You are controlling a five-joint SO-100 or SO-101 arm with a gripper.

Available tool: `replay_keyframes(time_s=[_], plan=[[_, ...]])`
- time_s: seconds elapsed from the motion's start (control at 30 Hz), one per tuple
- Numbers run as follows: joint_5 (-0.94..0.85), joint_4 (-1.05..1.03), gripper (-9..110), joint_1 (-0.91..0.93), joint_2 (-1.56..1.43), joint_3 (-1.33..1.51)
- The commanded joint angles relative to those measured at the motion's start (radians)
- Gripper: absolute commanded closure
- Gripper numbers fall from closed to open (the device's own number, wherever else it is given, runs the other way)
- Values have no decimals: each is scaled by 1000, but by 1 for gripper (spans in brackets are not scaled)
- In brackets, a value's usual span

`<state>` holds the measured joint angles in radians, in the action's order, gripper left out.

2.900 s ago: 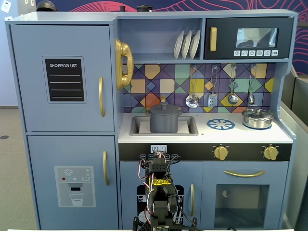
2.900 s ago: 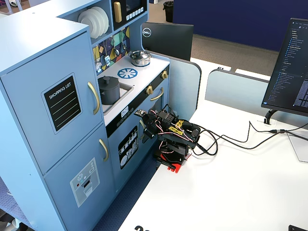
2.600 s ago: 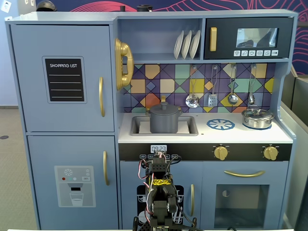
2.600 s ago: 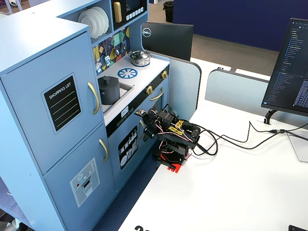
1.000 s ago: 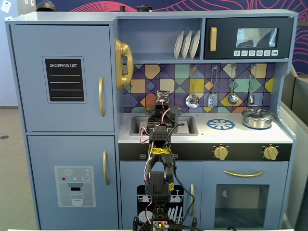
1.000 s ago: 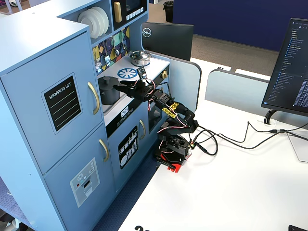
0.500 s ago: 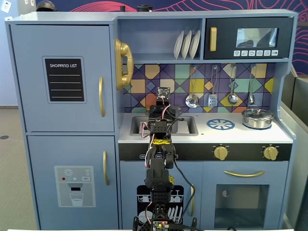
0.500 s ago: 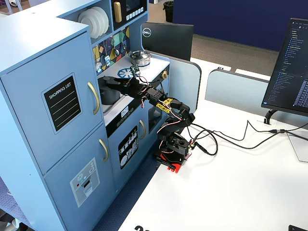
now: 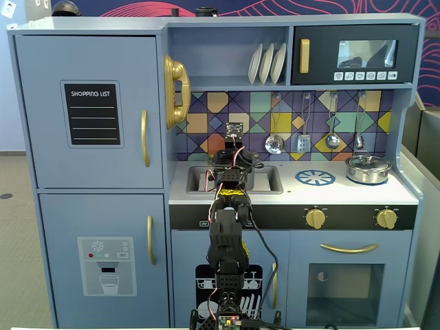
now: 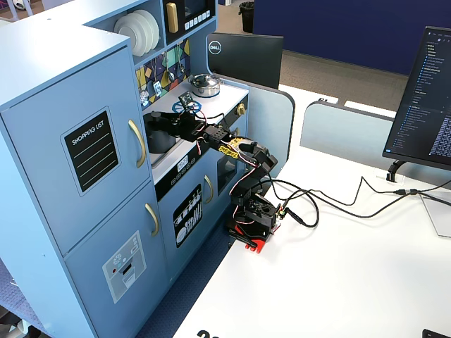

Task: Take off the lid from the gray recipient and place it on the counter

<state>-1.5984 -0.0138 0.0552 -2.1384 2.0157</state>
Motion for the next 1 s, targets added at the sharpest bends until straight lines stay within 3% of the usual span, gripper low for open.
replay_keyframes(time_s=[0.0,0.13,0.3,0.63,0.97], plan=[[-8,54,84,8,35,-89],[-9,80,87,0,74,-114],[0,91,101,3,91,-143],[9,66,102,51,61,-313],[60,40,102,354,-38,-209]])
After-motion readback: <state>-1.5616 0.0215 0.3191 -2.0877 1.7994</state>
